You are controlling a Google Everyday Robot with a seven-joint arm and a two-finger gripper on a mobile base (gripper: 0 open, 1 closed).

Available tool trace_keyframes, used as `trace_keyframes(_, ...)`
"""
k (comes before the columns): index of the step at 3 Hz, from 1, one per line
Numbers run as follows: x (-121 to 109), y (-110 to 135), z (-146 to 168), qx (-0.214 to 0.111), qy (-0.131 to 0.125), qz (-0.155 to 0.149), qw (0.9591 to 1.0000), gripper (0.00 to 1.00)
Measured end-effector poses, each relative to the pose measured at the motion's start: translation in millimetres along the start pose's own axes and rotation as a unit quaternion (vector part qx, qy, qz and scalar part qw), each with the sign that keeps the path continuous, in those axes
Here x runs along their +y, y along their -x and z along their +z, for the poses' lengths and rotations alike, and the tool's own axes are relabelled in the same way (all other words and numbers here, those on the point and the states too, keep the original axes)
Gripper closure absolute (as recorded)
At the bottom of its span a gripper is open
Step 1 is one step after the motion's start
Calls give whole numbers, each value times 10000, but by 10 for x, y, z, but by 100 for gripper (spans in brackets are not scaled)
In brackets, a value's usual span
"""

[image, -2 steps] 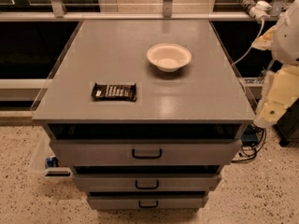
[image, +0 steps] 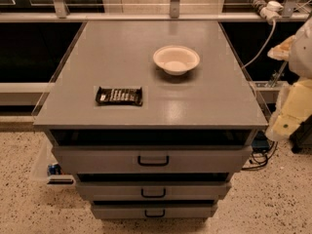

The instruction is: Open middle drawer

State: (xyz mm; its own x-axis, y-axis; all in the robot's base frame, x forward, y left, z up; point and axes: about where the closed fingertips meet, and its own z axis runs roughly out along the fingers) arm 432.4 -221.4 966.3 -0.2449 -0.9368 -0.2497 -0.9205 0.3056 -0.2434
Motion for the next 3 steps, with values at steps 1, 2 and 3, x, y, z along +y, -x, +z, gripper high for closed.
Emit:
trace_keyframes(1,252,-148,326,-466,99,500,9976,0)
trace_keyframes(2,603,-299,861,-925,253,1223,9879,0)
trace_keyframes(3,1051,-473,1708,-982,883,1804,9747,0)
